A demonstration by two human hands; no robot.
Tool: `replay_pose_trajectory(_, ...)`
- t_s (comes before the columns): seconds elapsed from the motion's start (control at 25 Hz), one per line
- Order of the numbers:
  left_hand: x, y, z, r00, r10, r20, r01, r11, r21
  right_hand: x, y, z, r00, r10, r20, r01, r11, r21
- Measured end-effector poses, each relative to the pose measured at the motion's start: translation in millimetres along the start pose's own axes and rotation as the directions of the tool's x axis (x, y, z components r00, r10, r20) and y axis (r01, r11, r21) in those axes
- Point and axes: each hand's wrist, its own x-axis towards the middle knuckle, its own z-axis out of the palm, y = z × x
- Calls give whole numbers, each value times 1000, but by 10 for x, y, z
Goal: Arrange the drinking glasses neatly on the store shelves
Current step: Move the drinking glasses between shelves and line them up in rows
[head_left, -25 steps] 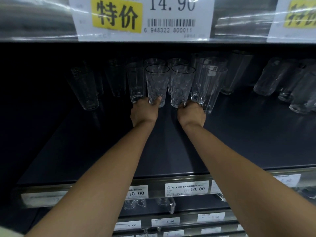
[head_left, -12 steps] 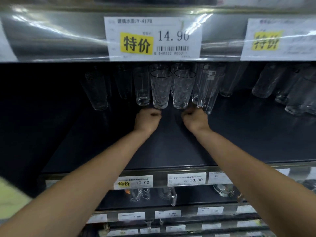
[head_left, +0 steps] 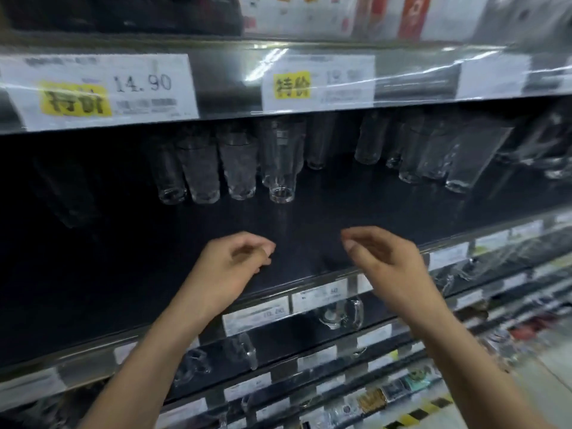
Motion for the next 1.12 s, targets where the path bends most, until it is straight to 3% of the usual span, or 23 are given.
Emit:
replay_pose_trajectory(0.2, -83, 346, 853, 978, 121, 169, -103, 989, -109, -626, 327, -893, 975, 105, -194, -100, 994, 35)
replay_pose_trajectory(0.36, -82, 547, 1779, 950, 144, 277, -97, 979, -177, -959, 673, -1685, 894, 209, -397, -190, 978, 88)
replay_pose_trajectory(0.64, -7, 889, 3561, 890, 101, 444, -41, 989, -142, -1021, 1220, -3203, 805, 290, -518, -243, 957, 159)
replay_pose_trajectory(0.88, 273, 1212, 4623, 943, 39, 331, 6, 991, -132, -625, 1696, -4293, 842, 295, -452, -274, 955, 114)
replay_pose_trajectory(1.12, 847, 1361, 4936, 996, 4, 89, 6, 994, -106, 174, 1860, -4758, 934, 232, -271, -223, 973, 63)
